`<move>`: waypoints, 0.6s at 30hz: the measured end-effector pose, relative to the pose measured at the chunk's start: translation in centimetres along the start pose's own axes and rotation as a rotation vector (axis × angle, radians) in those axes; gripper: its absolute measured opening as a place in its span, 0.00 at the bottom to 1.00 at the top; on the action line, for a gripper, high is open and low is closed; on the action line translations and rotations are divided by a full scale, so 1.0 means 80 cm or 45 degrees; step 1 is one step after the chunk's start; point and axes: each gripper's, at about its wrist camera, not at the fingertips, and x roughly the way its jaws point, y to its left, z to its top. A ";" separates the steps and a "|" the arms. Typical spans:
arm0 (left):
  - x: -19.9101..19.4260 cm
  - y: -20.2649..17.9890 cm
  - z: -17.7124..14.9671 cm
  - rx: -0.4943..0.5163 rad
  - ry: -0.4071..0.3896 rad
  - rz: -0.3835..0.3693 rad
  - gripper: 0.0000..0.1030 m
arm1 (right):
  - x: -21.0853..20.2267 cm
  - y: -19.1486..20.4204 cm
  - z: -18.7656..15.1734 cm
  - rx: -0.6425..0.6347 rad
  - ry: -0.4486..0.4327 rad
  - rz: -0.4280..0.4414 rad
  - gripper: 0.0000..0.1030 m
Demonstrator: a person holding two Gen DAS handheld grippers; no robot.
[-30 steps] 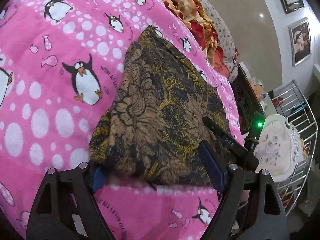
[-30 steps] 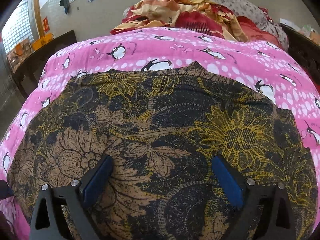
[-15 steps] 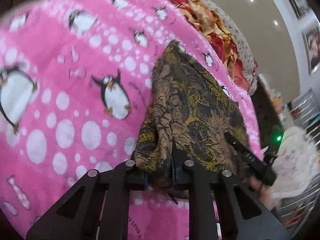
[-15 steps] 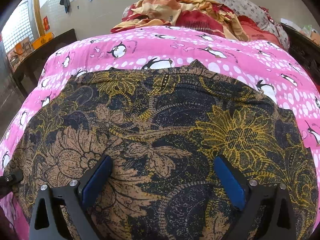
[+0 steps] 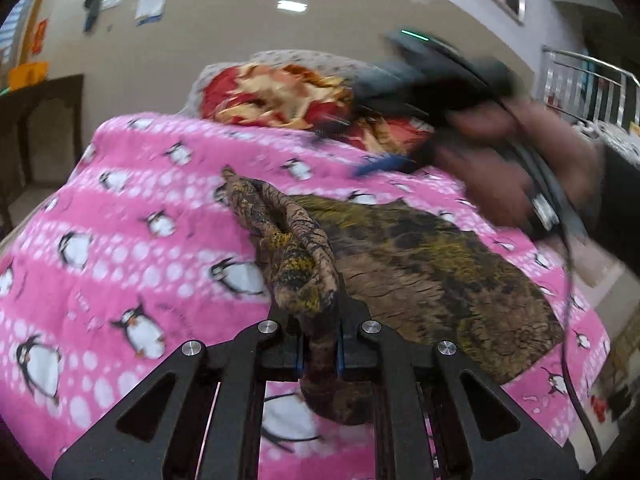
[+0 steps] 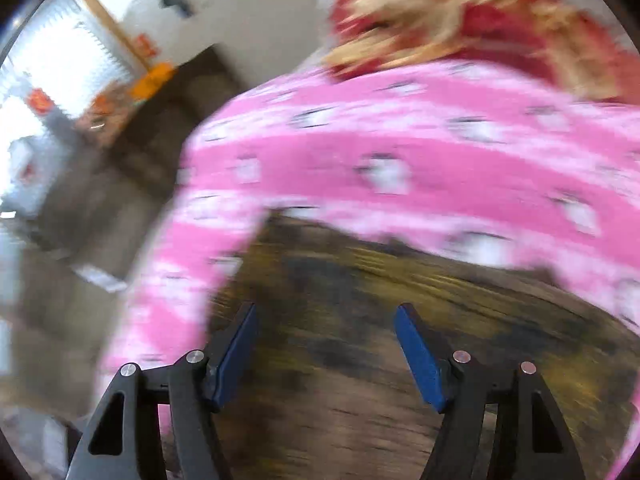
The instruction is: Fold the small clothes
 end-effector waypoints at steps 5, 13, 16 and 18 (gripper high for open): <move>-0.004 -0.014 0.010 0.038 -0.016 -0.045 0.09 | 0.075 0.049 0.062 -0.058 0.267 -0.033 0.67; -0.008 -0.036 0.017 0.088 -0.022 -0.098 0.09 | 0.136 0.072 0.074 -0.142 0.462 -0.268 0.39; -0.011 -0.047 0.024 0.097 -0.024 -0.126 0.09 | 0.123 0.056 0.081 -0.189 0.445 -0.340 0.13; -0.013 -0.057 0.030 0.103 -0.023 -0.160 0.09 | 0.100 0.041 0.080 -0.189 0.423 -0.344 0.09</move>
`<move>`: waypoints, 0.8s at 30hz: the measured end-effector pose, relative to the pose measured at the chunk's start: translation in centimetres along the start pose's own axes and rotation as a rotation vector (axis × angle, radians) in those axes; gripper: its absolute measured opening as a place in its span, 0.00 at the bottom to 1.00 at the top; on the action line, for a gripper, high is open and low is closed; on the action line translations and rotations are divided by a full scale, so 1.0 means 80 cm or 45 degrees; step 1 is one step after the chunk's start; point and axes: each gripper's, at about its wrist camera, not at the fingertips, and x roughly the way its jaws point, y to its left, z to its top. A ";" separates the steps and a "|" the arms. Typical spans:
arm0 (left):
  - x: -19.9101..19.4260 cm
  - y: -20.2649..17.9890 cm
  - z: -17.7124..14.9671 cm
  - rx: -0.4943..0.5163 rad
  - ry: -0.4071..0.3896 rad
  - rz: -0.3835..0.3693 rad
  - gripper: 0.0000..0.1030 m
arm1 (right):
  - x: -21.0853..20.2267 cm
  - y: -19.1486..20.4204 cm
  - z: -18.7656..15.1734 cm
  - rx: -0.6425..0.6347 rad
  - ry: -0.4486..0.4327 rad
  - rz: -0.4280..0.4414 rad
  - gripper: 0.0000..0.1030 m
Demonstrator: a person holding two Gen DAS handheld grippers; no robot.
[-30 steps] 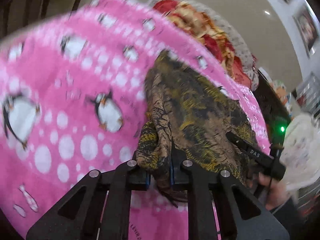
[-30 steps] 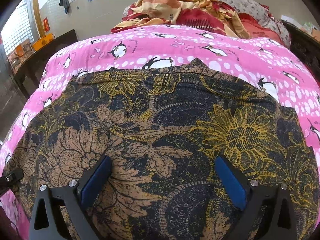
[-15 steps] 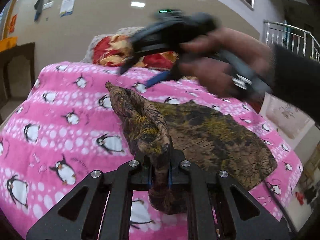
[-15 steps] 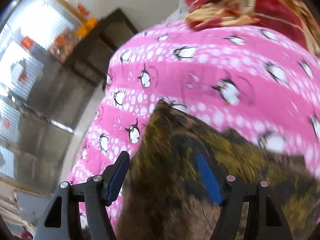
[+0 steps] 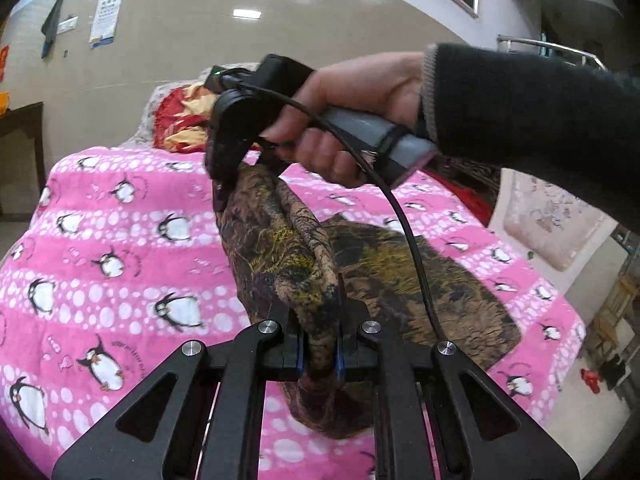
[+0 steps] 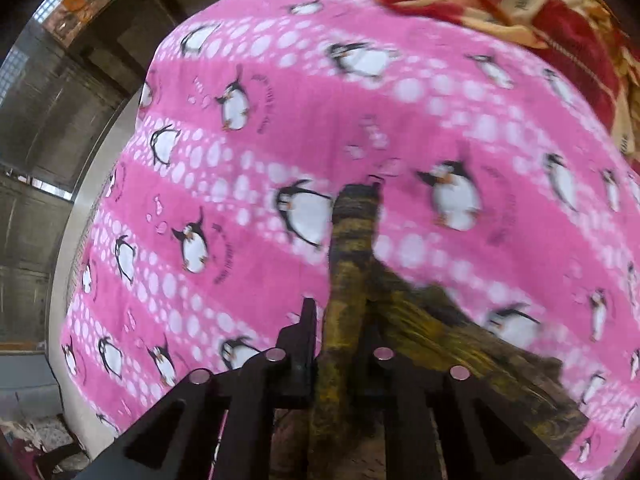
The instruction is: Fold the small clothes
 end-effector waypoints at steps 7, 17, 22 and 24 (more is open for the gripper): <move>0.023 -0.093 0.019 0.101 0.050 -0.228 0.09 | -0.085 -0.100 -0.070 0.004 -0.060 0.040 0.08; 0.113 -0.236 -0.014 0.268 0.269 -0.406 0.09 | -0.088 -0.268 -0.196 0.161 -0.020 0.053 0.08; 0.167 -0.262 -0.054 0.332 0.503 -0.366 0.11 | -0.024 -0.338 -0.247 0.376 -0.080 0.097 0.23; 0.153 -0.264 -0.050 0.333 0.500 -0.404 0.18 | -0.033 -0.353 -0.263 0.464 -0.181 0.171 0.26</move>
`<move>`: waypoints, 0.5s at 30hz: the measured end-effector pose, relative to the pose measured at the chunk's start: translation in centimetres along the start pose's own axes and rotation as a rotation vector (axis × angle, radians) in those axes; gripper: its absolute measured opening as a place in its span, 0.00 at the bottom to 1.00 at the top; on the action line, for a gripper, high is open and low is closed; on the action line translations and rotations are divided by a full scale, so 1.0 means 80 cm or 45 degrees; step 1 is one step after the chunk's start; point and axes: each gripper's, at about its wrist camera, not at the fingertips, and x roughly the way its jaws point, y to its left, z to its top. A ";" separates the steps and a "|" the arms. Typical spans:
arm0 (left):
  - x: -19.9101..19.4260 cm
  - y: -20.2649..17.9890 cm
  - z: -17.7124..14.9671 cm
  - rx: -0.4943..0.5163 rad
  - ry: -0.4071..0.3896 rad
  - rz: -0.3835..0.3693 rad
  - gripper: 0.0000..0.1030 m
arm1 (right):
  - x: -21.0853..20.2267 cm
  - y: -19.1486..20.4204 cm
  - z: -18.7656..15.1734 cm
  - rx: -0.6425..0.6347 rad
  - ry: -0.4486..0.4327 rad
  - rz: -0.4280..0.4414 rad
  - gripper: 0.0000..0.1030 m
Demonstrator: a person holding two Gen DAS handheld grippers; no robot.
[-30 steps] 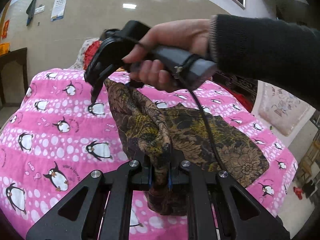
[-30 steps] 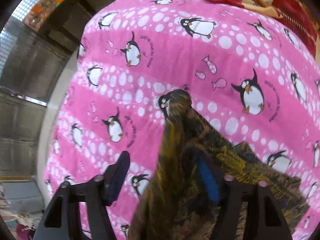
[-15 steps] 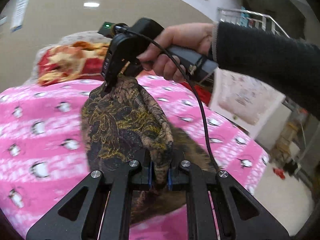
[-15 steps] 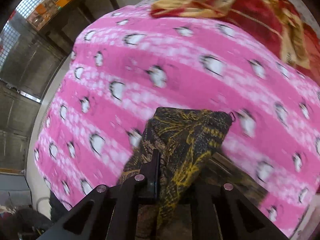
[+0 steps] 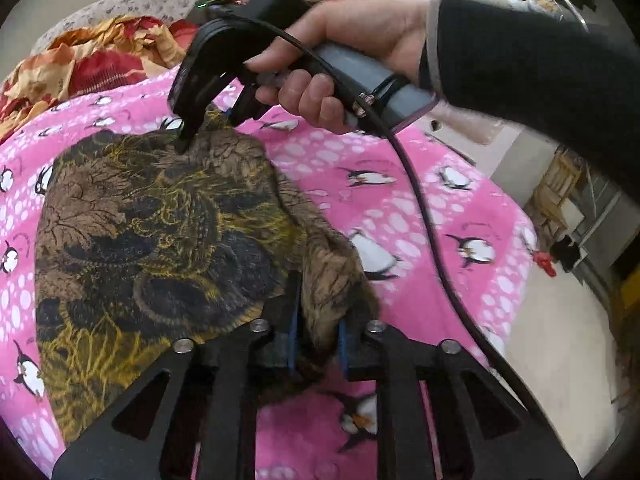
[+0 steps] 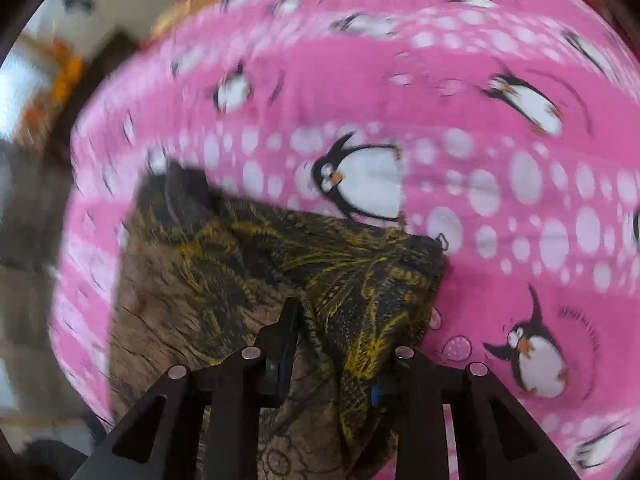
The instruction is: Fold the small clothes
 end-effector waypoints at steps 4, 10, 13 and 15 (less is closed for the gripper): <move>-0.069 0.005 -0.003 -0.005 -0.083 -0.101 0.24 | -0.085 -0.012 -0.028 0.066 -0.301 0.027 0.28; -0.105 0.108 -0.016 -0.239 -0.165 0.196 0.30 | -0.147 0.083 -0.145 -0.402 -0.384 0.112 0.30; -0.063 0.147 -0.052 -0.376 0.036 0.254 0.30 | -0.098 0.128 -0.217 -0.666 -0.287 0.072 0.30; -0.060 0.140 -0.065 -0.342 0.016 0.263 0.30 | -0.039 0.126 -0.251 -0.731 -0.142 -0.106 0.34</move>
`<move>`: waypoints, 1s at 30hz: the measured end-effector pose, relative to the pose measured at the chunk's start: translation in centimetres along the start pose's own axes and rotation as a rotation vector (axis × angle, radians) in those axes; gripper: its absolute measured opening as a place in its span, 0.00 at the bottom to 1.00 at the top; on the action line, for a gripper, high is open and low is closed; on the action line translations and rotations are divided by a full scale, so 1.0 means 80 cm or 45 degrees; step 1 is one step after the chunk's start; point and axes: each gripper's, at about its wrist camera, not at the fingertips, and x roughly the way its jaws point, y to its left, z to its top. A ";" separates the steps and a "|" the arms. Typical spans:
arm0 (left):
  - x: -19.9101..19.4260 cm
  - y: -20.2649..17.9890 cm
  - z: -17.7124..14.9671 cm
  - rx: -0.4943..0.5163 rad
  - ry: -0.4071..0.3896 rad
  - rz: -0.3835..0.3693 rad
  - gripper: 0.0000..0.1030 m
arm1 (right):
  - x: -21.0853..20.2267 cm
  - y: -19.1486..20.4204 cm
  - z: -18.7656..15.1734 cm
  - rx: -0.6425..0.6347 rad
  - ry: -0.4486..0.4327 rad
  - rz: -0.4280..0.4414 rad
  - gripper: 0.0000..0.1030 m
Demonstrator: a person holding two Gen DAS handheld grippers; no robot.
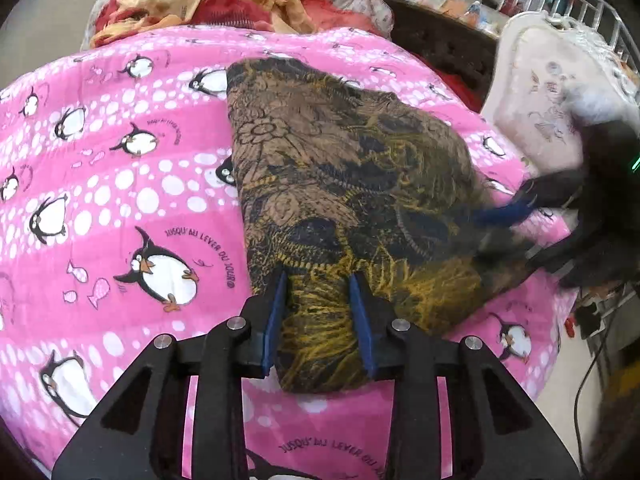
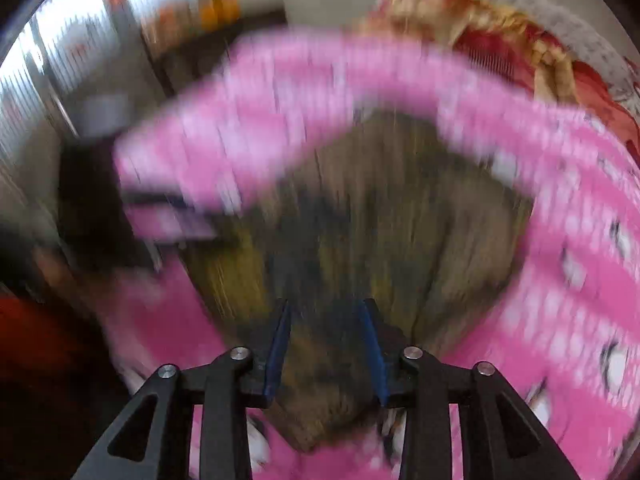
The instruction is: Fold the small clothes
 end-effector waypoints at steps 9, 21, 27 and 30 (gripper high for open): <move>-0.009 0.006 0.127 -0.038 -0.198 0.012 0.30 | -0.042 -0.007 0.041 0.052 -0.187 -0.209 0.45; 0.116 0.054 0.186 -0.112 0.098 0.011 0.33 | -0.008 -0.099 0.049 0.494 -0.252 -0.182 0.61; 0.088 0.091 0.131 -0.165 0.078 -0.051 0.85 | -0.038 -0.127 -0.031 0.772 -0.442 0.005 0.87; 0.090 0.102 0.108 -0.245 0.067 -0.218 0.87 | -0.008 -0.136 -0.051 0.900 -0.452 0.239 0.88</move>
